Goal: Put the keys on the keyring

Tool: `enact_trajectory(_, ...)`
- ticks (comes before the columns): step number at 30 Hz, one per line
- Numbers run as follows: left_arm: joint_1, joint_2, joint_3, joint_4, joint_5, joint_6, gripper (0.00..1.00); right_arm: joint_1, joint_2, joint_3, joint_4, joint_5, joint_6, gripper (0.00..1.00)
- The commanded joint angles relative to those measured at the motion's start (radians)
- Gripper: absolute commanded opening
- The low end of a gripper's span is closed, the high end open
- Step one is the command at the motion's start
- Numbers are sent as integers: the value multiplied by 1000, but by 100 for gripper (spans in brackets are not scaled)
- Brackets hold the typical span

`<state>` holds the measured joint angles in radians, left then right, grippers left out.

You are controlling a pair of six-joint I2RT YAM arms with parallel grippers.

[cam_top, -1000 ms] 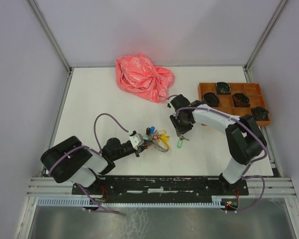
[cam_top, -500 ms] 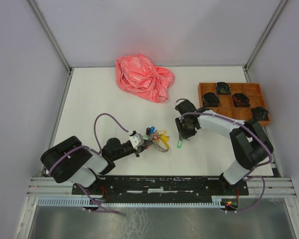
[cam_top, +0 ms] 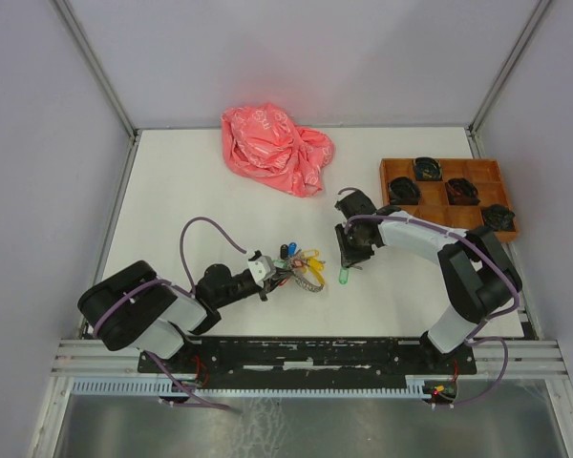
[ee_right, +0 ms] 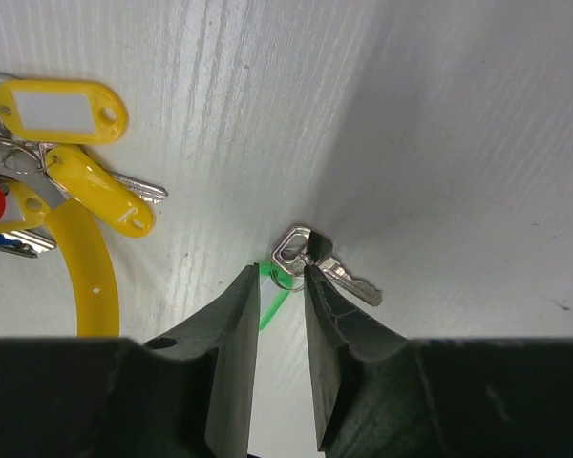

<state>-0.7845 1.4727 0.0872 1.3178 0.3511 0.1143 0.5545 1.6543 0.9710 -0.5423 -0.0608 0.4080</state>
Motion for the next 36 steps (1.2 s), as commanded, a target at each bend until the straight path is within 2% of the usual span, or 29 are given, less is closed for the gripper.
enact_trajectory(1, 4, -19, 23, 48, 26, 32, 3, -3, -8, -2, -7, 43, 26, 34)
enact_trajectory(5, 4, -17, 28, 43, 29, 33, 3, -5, -25, -8, -21, 69, 37, 36)
enact_trajectory(11, 4, -16, 31, 36, 32, 35, 3, -7, -5, -26, 21, 17, 68, 35)
enact_trajectory(21, 5, -13, 35, 31, 34, 37, 3, -6, -29, -16, 18, -4, 61, 18)
enact_trajectory(30, 4, -12, 37, 27, 35, 37, 3, -6, -36, 7, 16, -44, 38, 16)
enact_trajectory(36, 5, -14, 39, 23, 37, 38, 3, -6, -33, 15, 13, -55, 32, 19)
